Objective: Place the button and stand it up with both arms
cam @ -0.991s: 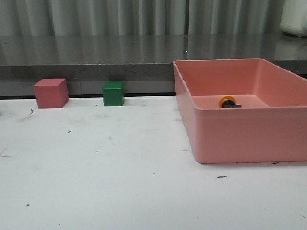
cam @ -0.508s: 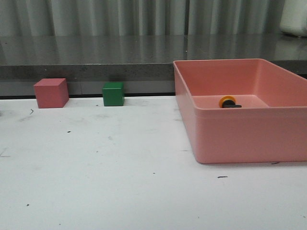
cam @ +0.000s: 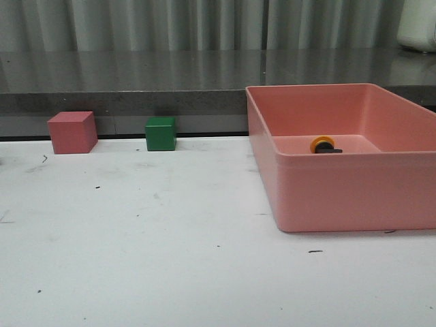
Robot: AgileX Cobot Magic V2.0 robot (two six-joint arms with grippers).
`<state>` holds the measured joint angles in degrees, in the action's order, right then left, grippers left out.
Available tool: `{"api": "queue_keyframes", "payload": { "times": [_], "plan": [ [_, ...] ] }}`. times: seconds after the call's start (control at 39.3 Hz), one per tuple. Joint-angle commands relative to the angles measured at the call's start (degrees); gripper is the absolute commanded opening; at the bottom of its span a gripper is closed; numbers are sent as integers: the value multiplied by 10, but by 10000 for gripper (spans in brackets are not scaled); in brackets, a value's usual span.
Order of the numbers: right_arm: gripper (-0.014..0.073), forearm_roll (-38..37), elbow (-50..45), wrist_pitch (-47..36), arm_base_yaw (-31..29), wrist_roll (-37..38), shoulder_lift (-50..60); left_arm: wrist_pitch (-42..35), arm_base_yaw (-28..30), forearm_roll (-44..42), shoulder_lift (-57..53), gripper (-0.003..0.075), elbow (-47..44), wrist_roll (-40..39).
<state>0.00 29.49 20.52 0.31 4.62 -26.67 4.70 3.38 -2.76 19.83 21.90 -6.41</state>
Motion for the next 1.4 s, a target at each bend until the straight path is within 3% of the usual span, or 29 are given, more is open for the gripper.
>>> {"api": "queue_keyframes", "payload": {
  "times": [0.0,0.25,0.48,0.71,0.91,1.37],
  "plan": [
    [649,0,21,-46,-4,-3,-6,-47,1,-1,9,642,21,-4],
    [642,0,22,-65,-2,-3,-19,-47,1,-1,9,642,21,-4],
    [642,6,67,-68,0,-3,-139,-47,1,-1,9,641,21,-4],
    [642,25,139,-63,72,-3,-278,-47,1,-1,9,641,20,-4],
    [642,26,231,-17,153,-2,-411,-47,1,-1,9,641,19,-4],
    [642,28,488,133,113,69,-713,-47,1,-1,9,641,19,-4]
  ]
}}
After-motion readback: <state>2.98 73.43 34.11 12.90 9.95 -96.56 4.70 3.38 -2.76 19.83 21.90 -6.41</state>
